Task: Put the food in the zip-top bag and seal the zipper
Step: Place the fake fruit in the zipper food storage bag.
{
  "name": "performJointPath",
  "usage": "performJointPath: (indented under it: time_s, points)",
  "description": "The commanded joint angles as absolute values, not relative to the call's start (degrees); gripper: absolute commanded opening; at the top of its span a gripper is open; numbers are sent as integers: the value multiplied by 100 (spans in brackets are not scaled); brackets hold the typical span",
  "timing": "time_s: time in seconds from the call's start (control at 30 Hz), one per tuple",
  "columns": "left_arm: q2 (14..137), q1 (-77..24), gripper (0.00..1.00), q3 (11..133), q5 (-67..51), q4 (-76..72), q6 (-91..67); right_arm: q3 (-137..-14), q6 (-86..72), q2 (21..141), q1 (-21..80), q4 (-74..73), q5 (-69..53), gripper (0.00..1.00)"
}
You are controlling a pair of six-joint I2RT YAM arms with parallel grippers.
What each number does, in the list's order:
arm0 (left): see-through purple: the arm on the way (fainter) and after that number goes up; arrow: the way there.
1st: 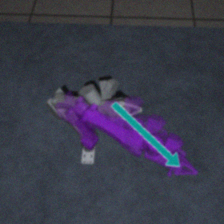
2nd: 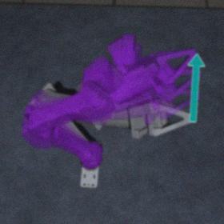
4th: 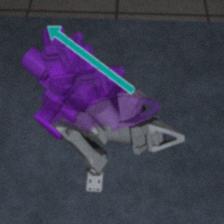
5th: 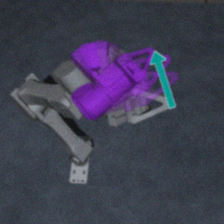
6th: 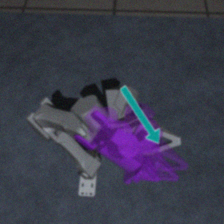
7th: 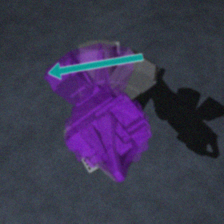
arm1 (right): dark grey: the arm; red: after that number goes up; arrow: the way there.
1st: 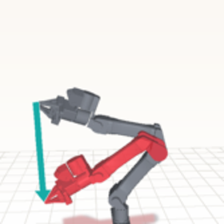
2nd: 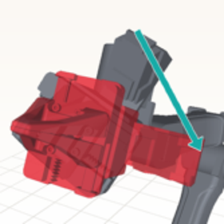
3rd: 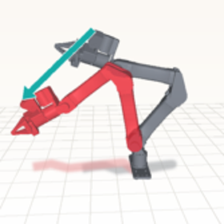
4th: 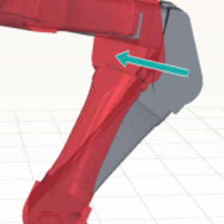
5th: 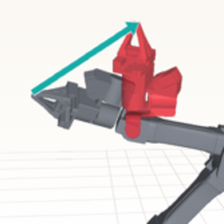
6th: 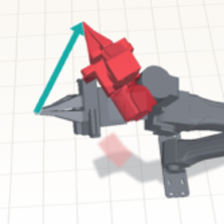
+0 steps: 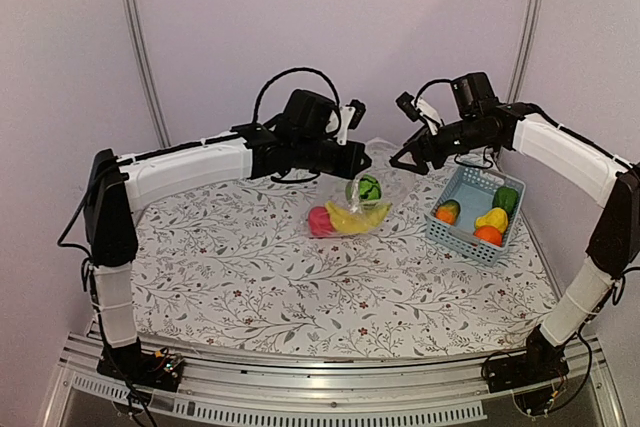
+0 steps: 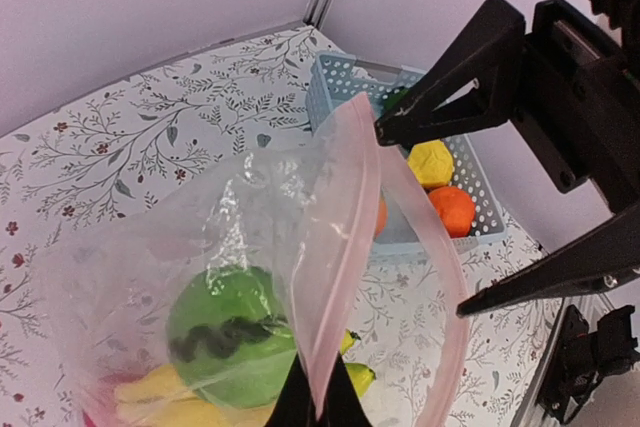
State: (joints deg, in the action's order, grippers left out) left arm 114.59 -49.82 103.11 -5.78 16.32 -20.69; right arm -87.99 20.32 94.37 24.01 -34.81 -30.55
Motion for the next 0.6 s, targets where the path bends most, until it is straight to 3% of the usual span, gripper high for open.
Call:
performJointPath:
  time_s: [0.0, 0.3, 0.57]
  points:
    - [11080, -4900, 0, 10084, -797, 1358, -2284, -8890, 1977, 9390, 2417, -3591, -3061, 78]
    - [10720, -4555, 0, 9947, -252, 1847, -2090, -8698, 2092, 8605, 2244, -3604, -3112, 79]
    - [10289, -4447, 0, 10116, 1055, 2872, -1013, -7859, 2171, 8040, 1105, -3578, -3157, 80]
